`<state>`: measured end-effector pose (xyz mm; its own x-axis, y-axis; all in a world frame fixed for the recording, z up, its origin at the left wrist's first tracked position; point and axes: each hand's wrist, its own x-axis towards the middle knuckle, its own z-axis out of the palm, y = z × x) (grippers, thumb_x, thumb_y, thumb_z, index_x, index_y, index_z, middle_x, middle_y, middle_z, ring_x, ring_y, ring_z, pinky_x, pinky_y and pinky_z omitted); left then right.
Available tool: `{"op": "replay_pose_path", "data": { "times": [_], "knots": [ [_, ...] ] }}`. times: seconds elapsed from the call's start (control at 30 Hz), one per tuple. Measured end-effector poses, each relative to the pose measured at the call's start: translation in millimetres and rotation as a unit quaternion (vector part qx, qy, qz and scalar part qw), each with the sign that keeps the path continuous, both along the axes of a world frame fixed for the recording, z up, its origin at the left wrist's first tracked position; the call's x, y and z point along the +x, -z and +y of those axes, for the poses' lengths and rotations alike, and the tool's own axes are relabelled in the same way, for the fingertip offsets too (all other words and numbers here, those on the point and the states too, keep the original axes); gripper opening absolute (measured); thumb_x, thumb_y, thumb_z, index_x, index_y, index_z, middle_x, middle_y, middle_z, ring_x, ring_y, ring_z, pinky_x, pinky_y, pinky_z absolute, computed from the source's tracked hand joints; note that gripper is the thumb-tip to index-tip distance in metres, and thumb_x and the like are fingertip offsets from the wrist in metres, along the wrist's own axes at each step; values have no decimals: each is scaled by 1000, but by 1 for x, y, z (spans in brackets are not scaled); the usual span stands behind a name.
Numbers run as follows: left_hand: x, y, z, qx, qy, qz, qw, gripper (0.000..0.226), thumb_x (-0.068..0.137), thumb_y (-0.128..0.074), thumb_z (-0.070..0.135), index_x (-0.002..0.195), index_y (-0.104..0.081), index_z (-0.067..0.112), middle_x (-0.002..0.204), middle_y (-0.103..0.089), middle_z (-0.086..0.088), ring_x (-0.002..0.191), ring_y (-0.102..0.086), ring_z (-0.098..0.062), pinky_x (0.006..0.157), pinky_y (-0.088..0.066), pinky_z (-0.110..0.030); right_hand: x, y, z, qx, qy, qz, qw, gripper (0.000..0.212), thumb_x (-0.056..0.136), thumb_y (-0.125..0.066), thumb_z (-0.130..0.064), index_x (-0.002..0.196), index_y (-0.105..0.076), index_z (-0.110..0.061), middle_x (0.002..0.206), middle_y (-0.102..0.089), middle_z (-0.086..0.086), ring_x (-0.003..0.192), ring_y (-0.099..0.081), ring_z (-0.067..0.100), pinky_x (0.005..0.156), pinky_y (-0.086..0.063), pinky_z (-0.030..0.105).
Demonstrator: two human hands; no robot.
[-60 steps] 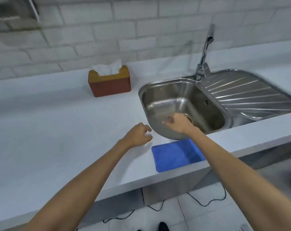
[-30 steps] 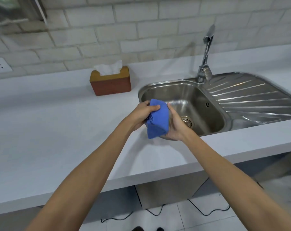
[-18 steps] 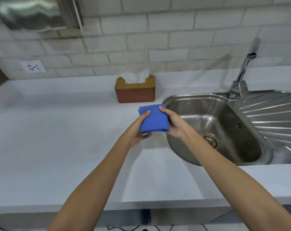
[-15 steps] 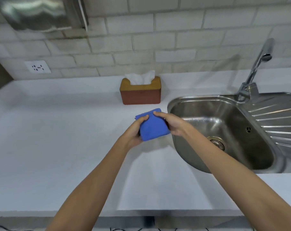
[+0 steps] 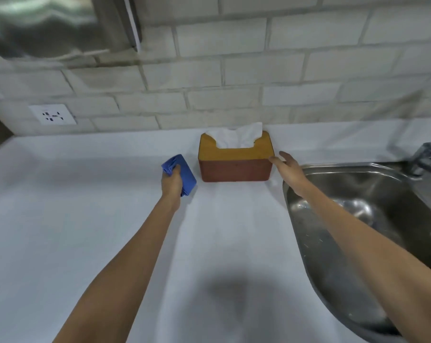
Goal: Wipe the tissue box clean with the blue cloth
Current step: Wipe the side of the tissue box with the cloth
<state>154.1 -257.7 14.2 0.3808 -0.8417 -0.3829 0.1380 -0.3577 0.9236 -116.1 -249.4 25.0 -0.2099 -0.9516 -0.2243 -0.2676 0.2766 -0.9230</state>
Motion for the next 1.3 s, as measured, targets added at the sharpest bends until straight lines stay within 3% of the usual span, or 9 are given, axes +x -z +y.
{"op": "replay_pose_path", "data": {
  "times": [0.2,0.43,0.57,0.67,0.8,0.9,0.97,1.03,1.3],
  "knots": [
    [-13,7,-48,-19,58,-80,995,37,99,-42,29,126,-50,6,116,-61,-18,114,-58,-33,92,-47,-39,10,25,-28,-38,-12,8,999,53,97,-43,-40,146,-36,-20,145,-48,3,135,-44,24,107,-34,29],
    [-28,19,-56,-30,88,-64,994,40,99,-41,33,126,-52,6,102,-64,-15,108,-59,-32,81,-47,-36,14,37,-24,-80,-12,50,995,57,95,-44,-47,145,-38,-18,137,-57,5,127,-52,24,110,-40,41],
    [-27,10,-48,-45,90,-88,991,41,98,-43,34,129,-52,9,124,-61,-19,112,-58,-31,96,-45,-40,15,27,-17,-101,-3,73,992,47,97,-44,-42,136,-51,-16,119,-64,0,109,-57,15,97,-46,29],
    [-26,0,-35,-57,100,-120,986,42,97,-43,40,128,-53,14,125,-62,-14,116,-57,-30,103,-44,-42,12,18,-9,-106,15,87,990,37,96,-47,-41,119,-61,-15,94,-64,-4,89,-58,12,76,-43,21],
    [-26,-11,-17,-51,106,-166,979,42,97,-41,43,123,-55,14,112,-63,-10,110,-58,-28,100,-46,-40,7,9,2,-84,42,126,988,35,93,-48,-48,103,-59,-16,60,-48,-5,57,-46,13,54,-32,24],
    [-26,-16,-3,-48,112,-198,973,41,96,-39,46,115,-58,14,93,-59,-3,95,-57,-25,95,-48,-39,5,0,18,-73,63,141,985,53,91,-50,-52,120,-62,-9,70,-60,2,70,-59,17,62,-41,24],
    [-26,-20,6,-43,122,-239,962,38,96,-37,46,103,-59,16,78,-57,2,86,-54,-22,84,-46,-33,5,-5,29,-70,80,144,984,57,88,-51,-56,123,-61,-13,102,-70,10,103,-63,28,86,-46,32],
    [-23,-24,14,-38,133,-285,949,42,95,-34,45,102,-62,13,76,-57,1,81,-54,-21,75,-38,-29,5,-9,38,-61,84,143,984,62,85,-52,-61,125,-58,-15,120,-66,13,117,-57,30,98,-41,36],
    [-9,-35,34,-10,138,-380,915,50,97,-29,47,97,-62,10,90,-60,-8,84,-55,-26,77,-41,-32,5,-23,77,-47,-41,118,991,81,72,-49,-76,137,-42,-29,98,-62,-1,101,-63,24,86,-40,30]
  ]
}}
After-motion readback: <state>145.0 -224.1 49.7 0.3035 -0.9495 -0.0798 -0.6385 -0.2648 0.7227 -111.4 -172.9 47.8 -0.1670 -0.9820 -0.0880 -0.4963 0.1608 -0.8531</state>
